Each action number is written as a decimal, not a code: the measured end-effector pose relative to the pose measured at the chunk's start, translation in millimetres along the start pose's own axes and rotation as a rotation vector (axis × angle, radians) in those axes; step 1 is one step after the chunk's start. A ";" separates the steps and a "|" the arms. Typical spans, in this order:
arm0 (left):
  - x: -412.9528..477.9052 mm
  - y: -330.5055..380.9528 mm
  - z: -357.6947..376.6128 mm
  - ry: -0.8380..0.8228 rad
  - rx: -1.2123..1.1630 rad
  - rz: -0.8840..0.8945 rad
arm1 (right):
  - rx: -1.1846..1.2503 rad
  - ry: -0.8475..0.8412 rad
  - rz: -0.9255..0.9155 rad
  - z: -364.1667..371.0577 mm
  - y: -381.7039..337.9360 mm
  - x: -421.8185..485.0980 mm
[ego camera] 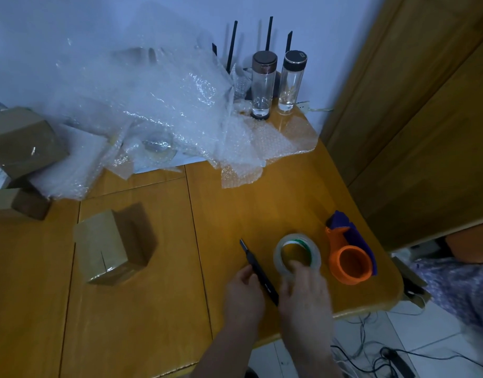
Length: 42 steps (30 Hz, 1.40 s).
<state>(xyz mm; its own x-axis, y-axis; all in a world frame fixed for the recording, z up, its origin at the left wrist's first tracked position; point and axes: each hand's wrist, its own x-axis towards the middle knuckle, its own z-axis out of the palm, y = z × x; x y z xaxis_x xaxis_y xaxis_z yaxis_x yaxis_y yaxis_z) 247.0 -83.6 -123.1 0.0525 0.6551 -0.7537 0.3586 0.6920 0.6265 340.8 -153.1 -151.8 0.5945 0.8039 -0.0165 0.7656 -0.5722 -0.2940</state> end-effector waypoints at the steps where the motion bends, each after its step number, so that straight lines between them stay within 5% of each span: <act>1: 2.7 0.5 0.8 0.006 0.009 0.001 | 0.026 0.012 -0.001 0.8 -13.5 -4.6; 6: 6.9 5.1 -3.4 -0.009 0.003 0.017 | -0.004 -0.143 -0.043 2.1 -43.9 -11.7; 20: 5.4 23.9 -10.8 -0.066 -0.114 -0.123 | -0.046 -0.193 -0.020 17.0 -58.3 -0.7; 29: -34.6 41.6 -46.5 -0.069 -0.224 -0.087 | 0.386 -0.188 0.049 -40.3 -86.7 -15.1; 36: -119.5 102.7 -106.6 -0.130 -0.373 0.158 | 0.664 -0.023 -0.013 -139.0 -147.1 -34.8; 42: -188.9 166.9 -156.8 -0.223 -0.469 0.408 | 1.146 -0.166 0.125 -228.2 -197.2 -28.3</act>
<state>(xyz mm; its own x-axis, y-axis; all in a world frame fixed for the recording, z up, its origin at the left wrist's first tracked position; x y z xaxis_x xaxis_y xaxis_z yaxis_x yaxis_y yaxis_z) 150.8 -44.4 155.0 0.3078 0.8492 -0.4291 -0.1723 0.4933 0.8526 229.1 -100.0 124.6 0.5459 0.8122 -0.2060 -0.0168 -0.2352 -0.9718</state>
